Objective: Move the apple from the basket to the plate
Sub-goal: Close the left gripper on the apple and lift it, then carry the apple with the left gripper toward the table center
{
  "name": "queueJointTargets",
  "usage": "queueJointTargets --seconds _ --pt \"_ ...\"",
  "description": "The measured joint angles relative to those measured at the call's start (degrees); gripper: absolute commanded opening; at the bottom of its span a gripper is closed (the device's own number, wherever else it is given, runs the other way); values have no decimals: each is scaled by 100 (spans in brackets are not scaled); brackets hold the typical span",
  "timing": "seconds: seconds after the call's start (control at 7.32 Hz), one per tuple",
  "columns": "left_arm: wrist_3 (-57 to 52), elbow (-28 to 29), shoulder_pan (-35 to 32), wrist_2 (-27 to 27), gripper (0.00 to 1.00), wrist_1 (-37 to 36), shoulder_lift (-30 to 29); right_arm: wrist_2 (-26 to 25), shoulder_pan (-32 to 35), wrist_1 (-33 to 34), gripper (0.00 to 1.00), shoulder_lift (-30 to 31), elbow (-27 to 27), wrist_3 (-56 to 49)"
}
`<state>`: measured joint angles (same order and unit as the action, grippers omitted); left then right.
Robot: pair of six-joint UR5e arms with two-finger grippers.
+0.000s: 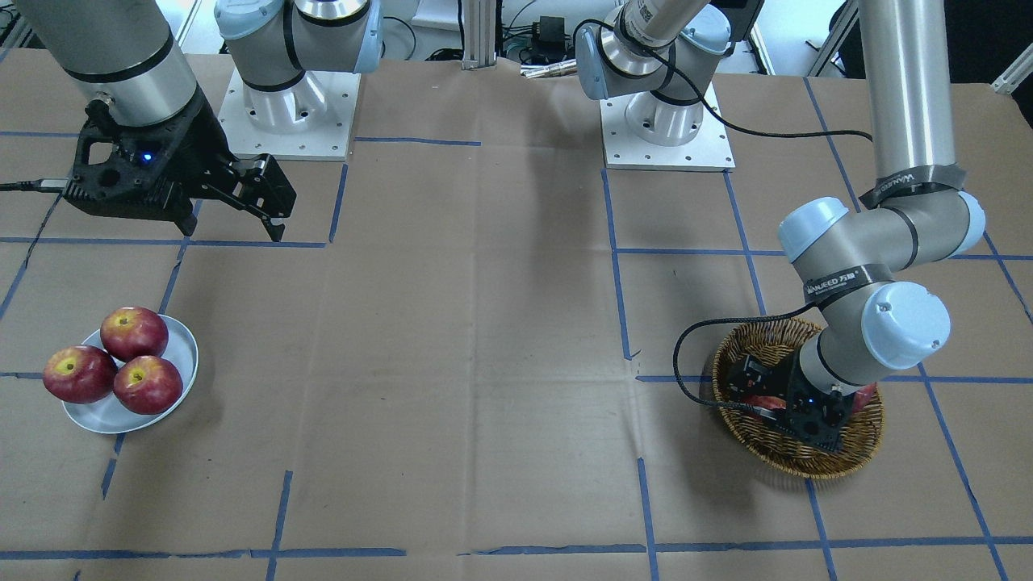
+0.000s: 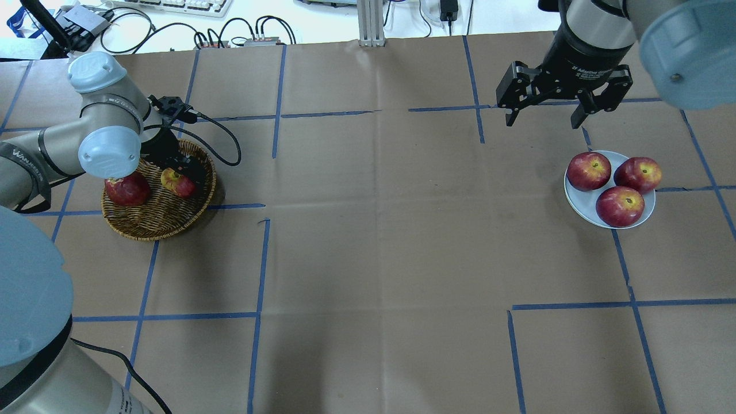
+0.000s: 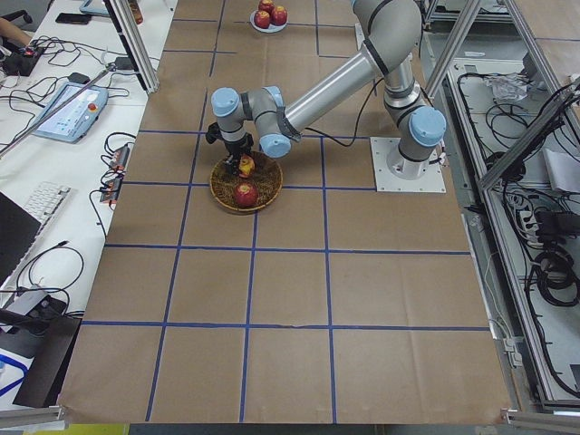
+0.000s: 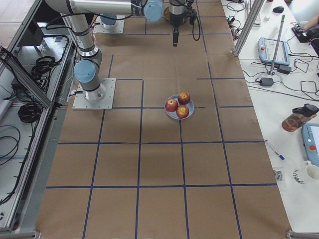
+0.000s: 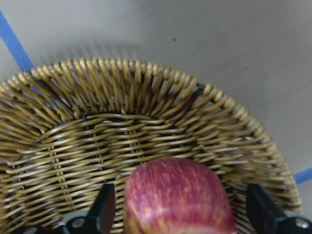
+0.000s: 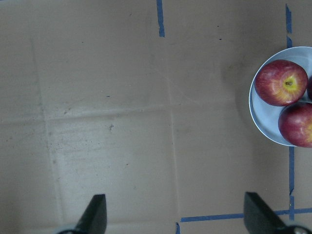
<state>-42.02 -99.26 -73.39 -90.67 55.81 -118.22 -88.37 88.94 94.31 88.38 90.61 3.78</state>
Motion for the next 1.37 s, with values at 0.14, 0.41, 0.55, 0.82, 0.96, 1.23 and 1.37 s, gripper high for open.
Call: queueJointTargets --seconds 0.14,0.41,0.55,0.82,0.96,1.23,1.37 --pt "6 -6 0 -7 57 -11 -25 -4 0 0 100 1 0 0" --pt "9 -8 0 -21 54 21 -8 -9 0 0 100 3 0 0" --pt "36 12 -7 -24 54 54 27 -6 0 0 100 2 0 0" --pt "532 191 -142 -8 54 277 259 -4 0 0 100 2 0 0" --pt "1019 298 -360 1 54 421 431 -4 0 0 100 2 0 0" --pt "2271 418 -1156 -10 54 528 615 2 0 0 100 2 0 2" --pt "3000 435 -1606 -9 54 519 603 2 0 0 100 1 0 3"
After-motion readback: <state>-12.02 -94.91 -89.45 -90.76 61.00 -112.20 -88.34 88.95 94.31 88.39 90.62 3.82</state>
